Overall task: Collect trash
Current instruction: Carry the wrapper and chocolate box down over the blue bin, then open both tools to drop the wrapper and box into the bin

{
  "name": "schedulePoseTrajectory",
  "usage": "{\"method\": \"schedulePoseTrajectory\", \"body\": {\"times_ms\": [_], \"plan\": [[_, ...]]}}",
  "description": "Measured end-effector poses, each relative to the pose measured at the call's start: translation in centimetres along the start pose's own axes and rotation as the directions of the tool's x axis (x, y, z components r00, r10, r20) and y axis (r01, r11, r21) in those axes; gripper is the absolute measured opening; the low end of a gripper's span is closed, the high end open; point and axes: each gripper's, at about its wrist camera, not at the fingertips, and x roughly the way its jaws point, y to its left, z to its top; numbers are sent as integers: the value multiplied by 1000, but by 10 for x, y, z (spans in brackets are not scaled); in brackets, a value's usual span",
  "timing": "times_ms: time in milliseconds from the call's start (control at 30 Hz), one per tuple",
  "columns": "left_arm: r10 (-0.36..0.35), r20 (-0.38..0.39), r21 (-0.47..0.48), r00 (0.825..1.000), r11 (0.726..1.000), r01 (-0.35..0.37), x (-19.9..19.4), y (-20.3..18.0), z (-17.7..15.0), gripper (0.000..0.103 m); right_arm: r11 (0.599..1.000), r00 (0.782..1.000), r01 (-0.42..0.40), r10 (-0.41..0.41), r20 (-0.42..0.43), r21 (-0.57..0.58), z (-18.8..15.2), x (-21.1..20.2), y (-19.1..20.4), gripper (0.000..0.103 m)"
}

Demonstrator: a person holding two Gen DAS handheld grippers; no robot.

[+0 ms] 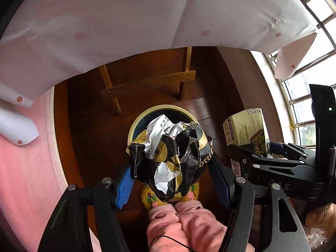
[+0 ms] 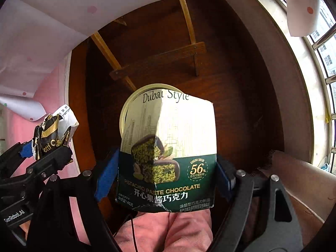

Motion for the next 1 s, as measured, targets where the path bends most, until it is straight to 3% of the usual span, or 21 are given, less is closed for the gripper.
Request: {"method": "schedulePoseTrajectory", "body": {"times_ms": [200,367,633,1000], "plan": [[8,-12,-25,1000,1000,-8,39,15,8,73,1000,1000,-4,4,-9,-8,4,19,-6,78],[6,-18,-41,1000,999,-7,51,28,9,85,1000,1000,-9,8,-20,-30,14,25,-2,78],[28,-10,-57,1000,998,-29,50,49,8,87,998,999,-22,20,-36,-57,21,31,13,79],[78,29,-149,997,986,-72,25,89,7,87,996,996,-55,50,-74,-67,31,49,50,81]]}}
